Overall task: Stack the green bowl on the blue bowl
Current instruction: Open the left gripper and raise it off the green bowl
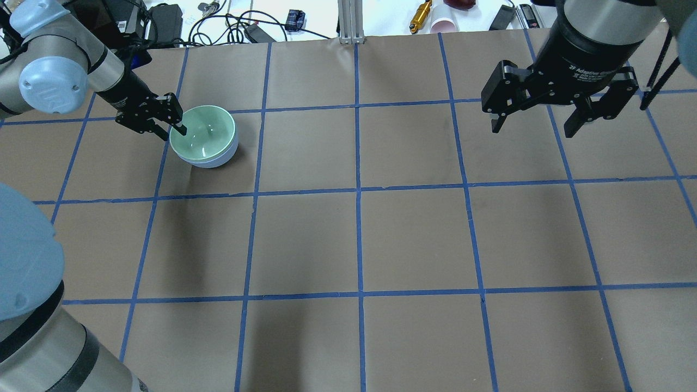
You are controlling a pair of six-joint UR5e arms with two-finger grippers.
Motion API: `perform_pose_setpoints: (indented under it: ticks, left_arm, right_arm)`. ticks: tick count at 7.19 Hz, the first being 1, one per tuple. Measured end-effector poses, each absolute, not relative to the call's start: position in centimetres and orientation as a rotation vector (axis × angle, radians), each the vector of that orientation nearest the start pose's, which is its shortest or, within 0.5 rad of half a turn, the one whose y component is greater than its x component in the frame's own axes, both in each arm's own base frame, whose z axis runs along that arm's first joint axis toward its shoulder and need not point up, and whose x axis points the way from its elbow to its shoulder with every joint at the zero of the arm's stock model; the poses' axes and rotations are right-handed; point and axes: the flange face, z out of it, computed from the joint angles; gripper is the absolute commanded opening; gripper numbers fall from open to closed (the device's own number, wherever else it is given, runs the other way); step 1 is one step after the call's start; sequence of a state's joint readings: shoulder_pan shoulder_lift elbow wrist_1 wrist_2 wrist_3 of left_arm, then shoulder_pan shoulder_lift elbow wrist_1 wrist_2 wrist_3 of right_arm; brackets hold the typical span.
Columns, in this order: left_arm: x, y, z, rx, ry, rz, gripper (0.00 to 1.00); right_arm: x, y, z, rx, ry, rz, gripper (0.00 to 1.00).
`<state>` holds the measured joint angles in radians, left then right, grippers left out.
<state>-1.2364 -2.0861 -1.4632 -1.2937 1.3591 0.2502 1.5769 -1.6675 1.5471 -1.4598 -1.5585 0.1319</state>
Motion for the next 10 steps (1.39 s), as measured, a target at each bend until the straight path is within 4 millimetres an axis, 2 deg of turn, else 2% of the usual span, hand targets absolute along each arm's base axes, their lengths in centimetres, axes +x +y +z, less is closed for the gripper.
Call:
perform_pose_setpoints:
  ticks: [2, 4, 5, 6, 8, 9, 10]
  left_arm:
    - [6.7, -66.8, 28.3, -0.162, 3.369, 0.088, 1.0]
    - [4.9, -66.0, 31.4, -0.116, 3.35, 0.058, 1.0]
    - [2.5, -65.5, 33.7, -0.062, 3.313, 0.035, 1.0]
    - [-0.9, -64.7, 36.2, -0.014, 3.251, 0.01, 1.0]
    - [-9.1, -61.6, 41.8, 0.082, 3.132, -0.067, 1.0]
    - [-11.5, -59.7, 44.0, 0.118, 3.106, -0.087, 1.0]
    - [-12.6, -57.7, 46.0, 0.142, 3.091, -0.09, 1.0]
  right_arm:
    - [13.7, -44.8, 53.4, 0.197, 3.122, -0.013, 1.0]
    - [13.7, -44.8, 53.4, 0.197, 3.122, -0.014, 1.0]
    - [13.7, -44.8, 53.4, 0.197, 3.123, -0.013, 1.0]
    - [13.7, -44.8, 53.4, 0.197, 3.122, -0.013, 1.0]
    - [13.7, -44.8, 53.4, 0.197, 3.122, -0.013, 1.0]
    - [13.7, -44.8, 53.4, 0.197, 3.123, -0.013, 1.0]
    - [13.7, -44.8, 53.4, 0.197, 3.123, -0.013, 1.0]
